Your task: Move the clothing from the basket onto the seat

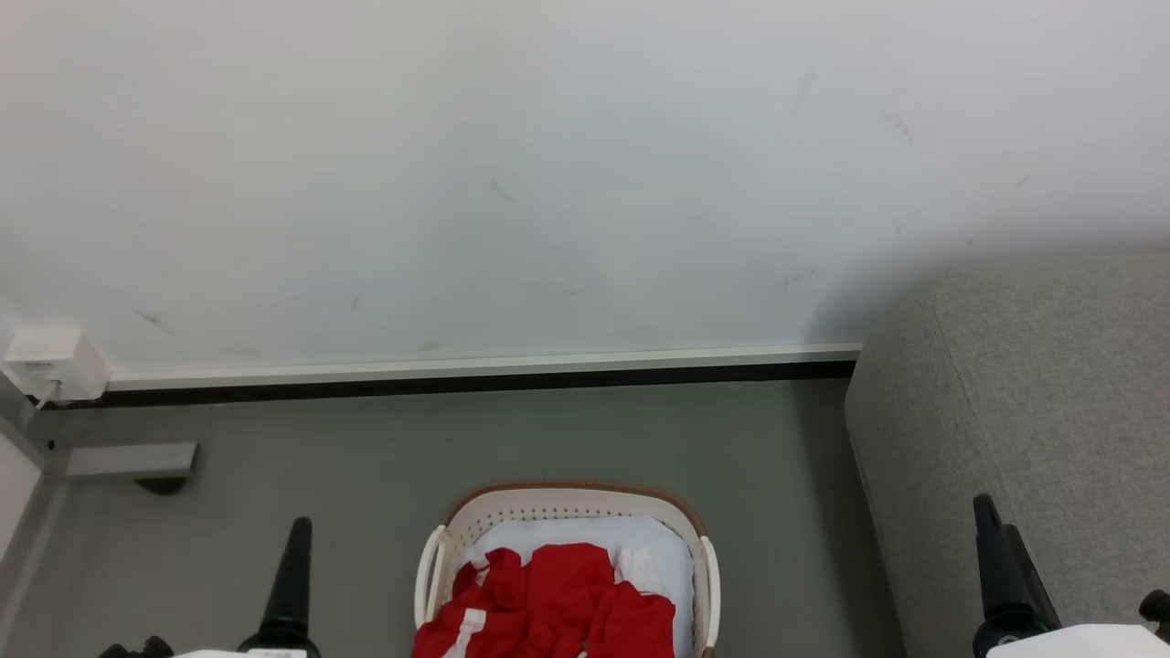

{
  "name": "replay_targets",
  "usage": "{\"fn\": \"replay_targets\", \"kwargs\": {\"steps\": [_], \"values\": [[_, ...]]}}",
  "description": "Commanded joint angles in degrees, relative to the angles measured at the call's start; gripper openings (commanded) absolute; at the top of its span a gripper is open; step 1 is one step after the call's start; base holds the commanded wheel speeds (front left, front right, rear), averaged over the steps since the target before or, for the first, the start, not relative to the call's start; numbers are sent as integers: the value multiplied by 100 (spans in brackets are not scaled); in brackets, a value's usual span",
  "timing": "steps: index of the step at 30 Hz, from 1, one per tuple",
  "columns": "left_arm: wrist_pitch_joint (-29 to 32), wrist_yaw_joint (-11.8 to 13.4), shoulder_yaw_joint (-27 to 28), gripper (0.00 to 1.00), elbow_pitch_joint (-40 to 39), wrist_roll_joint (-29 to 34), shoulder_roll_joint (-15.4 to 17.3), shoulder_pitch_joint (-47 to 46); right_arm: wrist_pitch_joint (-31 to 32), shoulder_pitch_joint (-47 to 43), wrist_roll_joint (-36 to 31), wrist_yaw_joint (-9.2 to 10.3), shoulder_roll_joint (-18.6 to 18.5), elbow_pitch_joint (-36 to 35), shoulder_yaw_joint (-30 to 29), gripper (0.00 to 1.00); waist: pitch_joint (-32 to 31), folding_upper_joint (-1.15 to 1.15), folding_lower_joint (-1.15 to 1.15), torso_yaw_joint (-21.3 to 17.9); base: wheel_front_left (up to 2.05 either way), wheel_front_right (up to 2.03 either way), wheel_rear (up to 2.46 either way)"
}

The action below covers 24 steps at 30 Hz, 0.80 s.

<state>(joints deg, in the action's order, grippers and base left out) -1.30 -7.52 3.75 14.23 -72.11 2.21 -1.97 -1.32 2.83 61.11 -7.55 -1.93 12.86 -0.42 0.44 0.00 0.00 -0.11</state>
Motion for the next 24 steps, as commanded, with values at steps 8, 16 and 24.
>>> {"fn": "replay_targets", "kwargs": {"steps": [8,16,24], "values": [[-227,1,5,100,-328,908,50,30,-224,-11,-944,3,-67,-147,154,100,15,0,0,-14,0,0,0],[-358,2,-40,100,-464,1507,55,86,-359,-57,-1543,4,-73,-128,237,100,19,0,0,-33,0,0,0],[-510,2,-144,100,-538,2210,60,151,-502,-103,-2168,5,-81,-63,308,100,24,0,0,-47,0,0,0]]}}
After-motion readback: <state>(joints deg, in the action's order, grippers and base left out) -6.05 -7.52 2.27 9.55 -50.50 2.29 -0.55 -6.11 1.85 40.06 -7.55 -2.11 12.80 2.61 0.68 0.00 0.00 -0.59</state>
